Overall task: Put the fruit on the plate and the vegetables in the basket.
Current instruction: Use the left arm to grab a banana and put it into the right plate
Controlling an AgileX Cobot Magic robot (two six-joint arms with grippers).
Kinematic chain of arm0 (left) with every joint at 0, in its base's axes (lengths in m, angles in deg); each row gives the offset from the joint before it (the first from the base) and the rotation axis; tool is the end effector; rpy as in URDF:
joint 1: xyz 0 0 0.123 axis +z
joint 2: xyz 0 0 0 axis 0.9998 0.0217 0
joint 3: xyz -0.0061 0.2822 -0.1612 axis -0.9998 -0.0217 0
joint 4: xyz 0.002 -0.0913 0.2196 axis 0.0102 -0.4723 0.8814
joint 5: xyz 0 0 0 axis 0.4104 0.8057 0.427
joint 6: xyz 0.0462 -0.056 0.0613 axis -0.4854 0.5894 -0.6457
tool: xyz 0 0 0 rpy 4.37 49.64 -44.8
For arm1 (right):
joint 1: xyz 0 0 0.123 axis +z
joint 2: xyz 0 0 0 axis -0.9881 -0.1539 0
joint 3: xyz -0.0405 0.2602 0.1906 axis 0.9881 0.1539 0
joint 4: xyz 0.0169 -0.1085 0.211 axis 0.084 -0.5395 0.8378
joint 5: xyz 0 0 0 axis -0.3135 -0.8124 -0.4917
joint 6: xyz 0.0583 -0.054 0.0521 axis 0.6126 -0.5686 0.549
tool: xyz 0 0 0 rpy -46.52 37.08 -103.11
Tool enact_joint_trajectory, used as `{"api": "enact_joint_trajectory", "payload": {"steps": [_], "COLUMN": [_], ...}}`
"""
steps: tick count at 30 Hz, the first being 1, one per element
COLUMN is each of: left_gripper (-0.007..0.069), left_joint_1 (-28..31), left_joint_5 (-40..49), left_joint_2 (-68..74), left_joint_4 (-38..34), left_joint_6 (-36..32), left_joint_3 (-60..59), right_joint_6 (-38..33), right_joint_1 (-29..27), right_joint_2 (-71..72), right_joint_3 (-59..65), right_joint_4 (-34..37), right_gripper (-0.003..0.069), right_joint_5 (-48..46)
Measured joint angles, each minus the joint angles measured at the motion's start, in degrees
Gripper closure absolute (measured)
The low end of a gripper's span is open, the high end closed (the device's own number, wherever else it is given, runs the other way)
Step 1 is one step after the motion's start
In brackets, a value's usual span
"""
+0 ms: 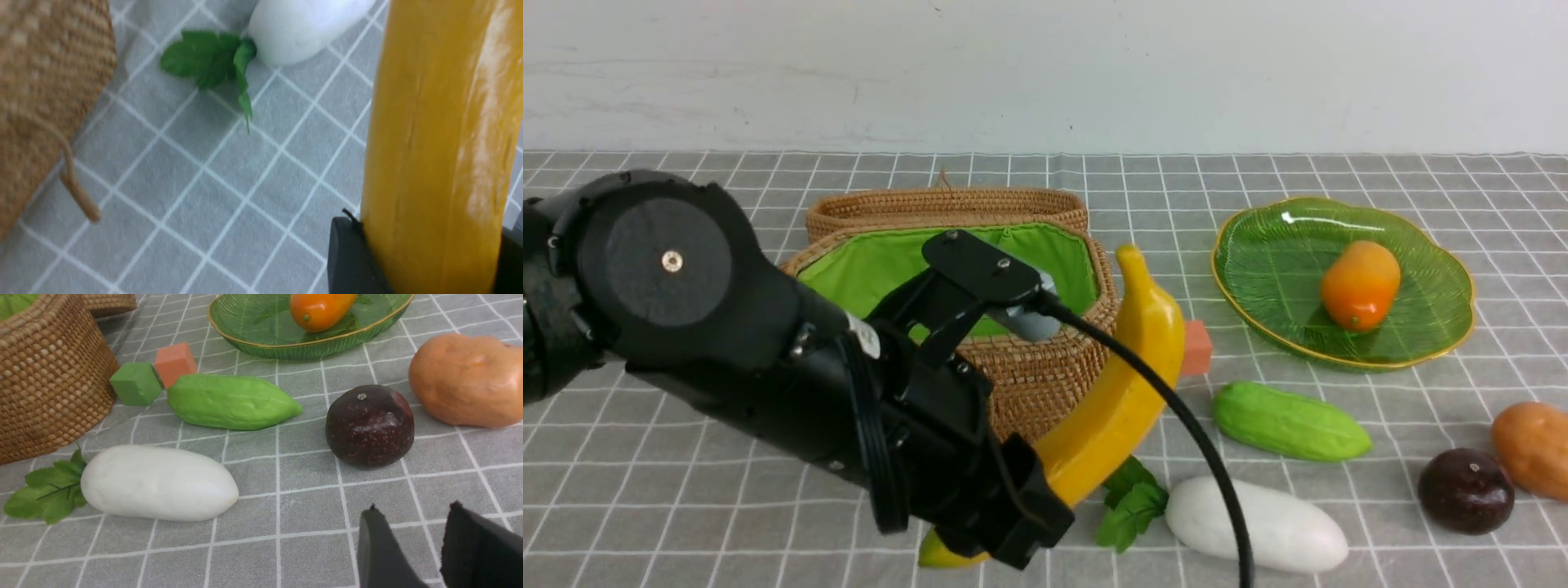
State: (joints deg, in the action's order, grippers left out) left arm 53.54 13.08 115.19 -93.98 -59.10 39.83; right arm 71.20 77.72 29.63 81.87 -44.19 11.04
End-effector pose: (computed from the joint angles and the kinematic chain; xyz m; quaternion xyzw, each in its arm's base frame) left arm 0.1951 -0.1777 0.3417 0.3876 0.8549 -0.2347 0.2527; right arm 0.0011 0.0133 0.1716 0.0518 0.8069 0.0889 0.5817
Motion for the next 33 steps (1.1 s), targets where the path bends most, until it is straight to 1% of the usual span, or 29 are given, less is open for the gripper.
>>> {"api": "enact_joint_trajectory", "payload": {"steps": [7, 11, 16, 22, 24, 28, 31, 33], "left_gripper": [0.0298, 0.0298, 0.0298, 0.0298, 0.0298, 0.0298, 0.0298, 0.0298], "left_joint_1": [0.0, 0.0, 0.0, 0.0, 0.0, 0.0, 0.0, 0.0], "left_joint_5": [2.4, 1.28, 0.06, -0.62, -0.62, -1.34, -3.73, -6.26], "left_joint_2": [2.25, 4.08, 9.58, 20.41, 25.89, 35.7, 43.5, 48.39], "left_joint_4": [-0.68, -1.73, -2.4, -2.62, -3.39, -7.41, -14.23, -20.05], "left_joint_6": [-0.02, 0.12, 1.18, 3.46, 4.05, 4.59, 4.68, 4.7], "left_joint_3": [6.37, 8.55, 13.71, 27.42, 35.07, 47.45, 55.58, 60.11], "right_joint_6": [0.0, 0.0, 0.0, 0.0, 0.0, 0.0, 0.0, 0.0], "right_joint_1": [0.0, 0.0, 0.0, 0.0, 0.0, 0.0, 0.0, 0.0], "right_joint_2": [0.0, 0.0, 0.0, 0.0, 0.0, 0.0, 0.0, 0.0], "right_joint_3": [0.0, 0.0, 0.0, 0.0, 0.0, 0.0, 0.0, 0.0], "right_joint_4": [0.0, 0.0, 0.0, 0.0, 0.0, 0.0, 0.0, 0.0], "right_gripper": [0.0419, 0.0419, 0.0419, 0.0419, 0.0419, 0.0419, 0.0419, 0.0419], "right_joint_5": [0.0, 0.0, 0.0, 0.0, 0.0, 0.0, 0.0, 0.0]}}
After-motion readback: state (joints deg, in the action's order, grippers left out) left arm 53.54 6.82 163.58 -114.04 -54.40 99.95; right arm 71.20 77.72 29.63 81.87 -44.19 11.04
